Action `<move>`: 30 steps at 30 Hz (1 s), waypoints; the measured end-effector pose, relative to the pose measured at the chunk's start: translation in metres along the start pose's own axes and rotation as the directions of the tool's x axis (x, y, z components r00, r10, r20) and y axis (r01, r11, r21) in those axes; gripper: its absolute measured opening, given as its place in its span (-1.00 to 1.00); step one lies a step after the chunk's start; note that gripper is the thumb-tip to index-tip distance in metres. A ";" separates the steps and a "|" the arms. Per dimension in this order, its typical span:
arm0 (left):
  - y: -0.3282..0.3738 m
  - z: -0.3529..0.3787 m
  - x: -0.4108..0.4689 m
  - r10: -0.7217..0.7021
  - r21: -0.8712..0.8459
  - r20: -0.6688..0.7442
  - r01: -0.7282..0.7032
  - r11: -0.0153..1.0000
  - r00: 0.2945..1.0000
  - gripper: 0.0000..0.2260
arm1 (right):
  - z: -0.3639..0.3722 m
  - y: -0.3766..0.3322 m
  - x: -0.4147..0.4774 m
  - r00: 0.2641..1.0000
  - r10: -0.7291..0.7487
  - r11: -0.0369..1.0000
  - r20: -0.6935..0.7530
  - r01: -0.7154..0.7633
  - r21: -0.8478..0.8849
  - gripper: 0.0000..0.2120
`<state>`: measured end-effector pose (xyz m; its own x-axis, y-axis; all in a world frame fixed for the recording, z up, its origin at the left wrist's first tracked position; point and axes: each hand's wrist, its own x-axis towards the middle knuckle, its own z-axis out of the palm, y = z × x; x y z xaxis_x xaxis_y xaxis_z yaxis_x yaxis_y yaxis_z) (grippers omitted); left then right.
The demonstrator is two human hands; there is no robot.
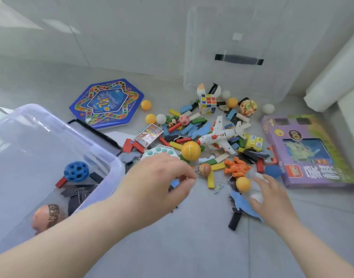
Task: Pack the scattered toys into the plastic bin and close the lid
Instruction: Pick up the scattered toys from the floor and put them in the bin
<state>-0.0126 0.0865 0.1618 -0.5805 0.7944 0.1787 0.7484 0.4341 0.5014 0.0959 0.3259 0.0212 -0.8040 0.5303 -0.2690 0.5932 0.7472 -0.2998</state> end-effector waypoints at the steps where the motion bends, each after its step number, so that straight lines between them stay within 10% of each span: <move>1: 0.008 0.016 0.011 -0.036 -0.025 0.062 0.037 0.999 0.997 -0.79 | 0.003 0.009 0.000 0.999 0.008 0.999 0.052 -0.005 -0.044 -0.38; 13: -0.031 0.153 0.079 -0.562 0.051 0.081 0.560 0.827 0.823 -0.46 | 0.035 0.018 0.032 0.940 -0.300 0.929 -0.162 0.249 -0.272 -0.49; 20: -0.068 0.151 0.108 -0.653 0.177 0.147 0.630 0.756 0.743 -0.36 | 0.049 0.023 0.029 0.919 -0.360 0.909 -0.159 0.307 -0.282 -0.81; 30: -0.072 0.160 0.109 -0.634 0.198 0.194 0.603 0.773 0.748 -0.45 | 0.049 0.042 0.008 0.950 -0.229 0.955 -0.211 0.177 -0.238 -0.66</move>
<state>-0.0784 0.2100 0.0102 -0.8468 0.4018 -0.3485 0.2915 0.8986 0.3278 0.1167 0.3417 -0.0387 -0.9087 0.4173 0.0059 0.4139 0.9029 -0.1157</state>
